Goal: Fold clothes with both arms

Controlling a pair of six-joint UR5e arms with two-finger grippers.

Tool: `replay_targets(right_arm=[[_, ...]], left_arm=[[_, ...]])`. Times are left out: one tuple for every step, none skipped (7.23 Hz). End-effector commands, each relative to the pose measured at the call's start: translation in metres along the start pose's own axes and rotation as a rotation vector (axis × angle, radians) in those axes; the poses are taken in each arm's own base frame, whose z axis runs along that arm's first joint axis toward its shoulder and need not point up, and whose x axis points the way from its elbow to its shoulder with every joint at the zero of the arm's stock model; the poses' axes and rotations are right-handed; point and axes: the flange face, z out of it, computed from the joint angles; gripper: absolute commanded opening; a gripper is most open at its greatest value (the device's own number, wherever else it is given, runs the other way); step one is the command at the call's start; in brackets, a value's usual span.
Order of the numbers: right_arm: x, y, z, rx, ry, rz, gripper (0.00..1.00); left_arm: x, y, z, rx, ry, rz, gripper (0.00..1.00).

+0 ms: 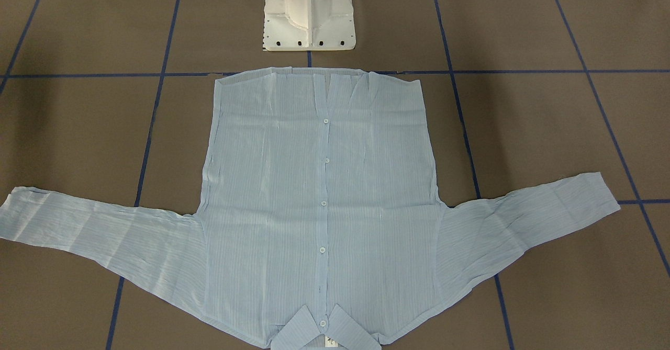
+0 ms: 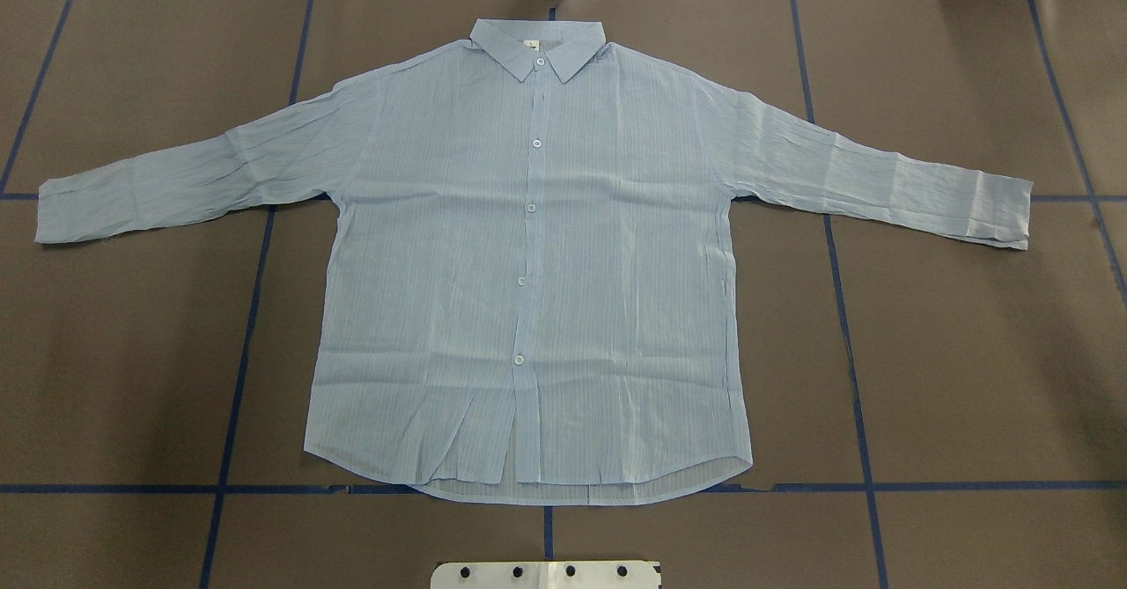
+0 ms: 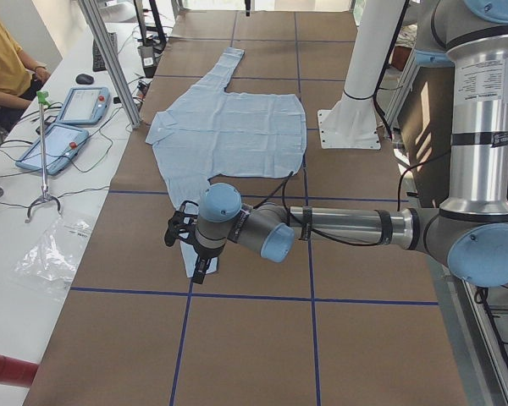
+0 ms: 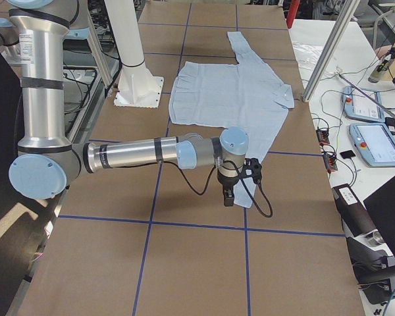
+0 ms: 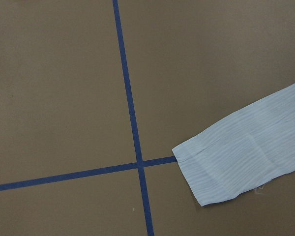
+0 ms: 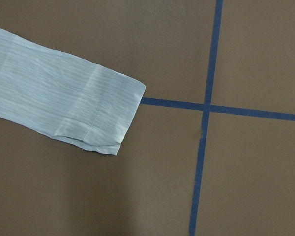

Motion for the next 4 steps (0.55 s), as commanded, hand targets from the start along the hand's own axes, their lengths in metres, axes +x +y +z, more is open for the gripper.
replay_targets(right_arm=[[0.0091, 0.0044, 0.0026, 0.000, 0.003, -0.012, 1.00], [0.0106, 0.0059, 0.0054, -0.004, 0.001, -0.008, 1.00], [0.0116, 0.0043, 0.0067, 0.006, -0.001, -0.016, 1.00], [0.0125, 0.0036, 0.0088, 0.019, 0.000, -0.029, 1.00]], left_arm=[[0.0042, -0.0026, -0.0031, 0.007, 0.002, -0.001, 1.00], [0.0033, -0.0017, -0.0023, 0.009, 0.003, 0.001, 1.00], [0.0024, -0.0011, -0.0013, 0.007, 0.004, 0.001, 1.00], [0.0036, -0.0012, -0.0003, 0.006, 0.005, 0.001, 1.00]])
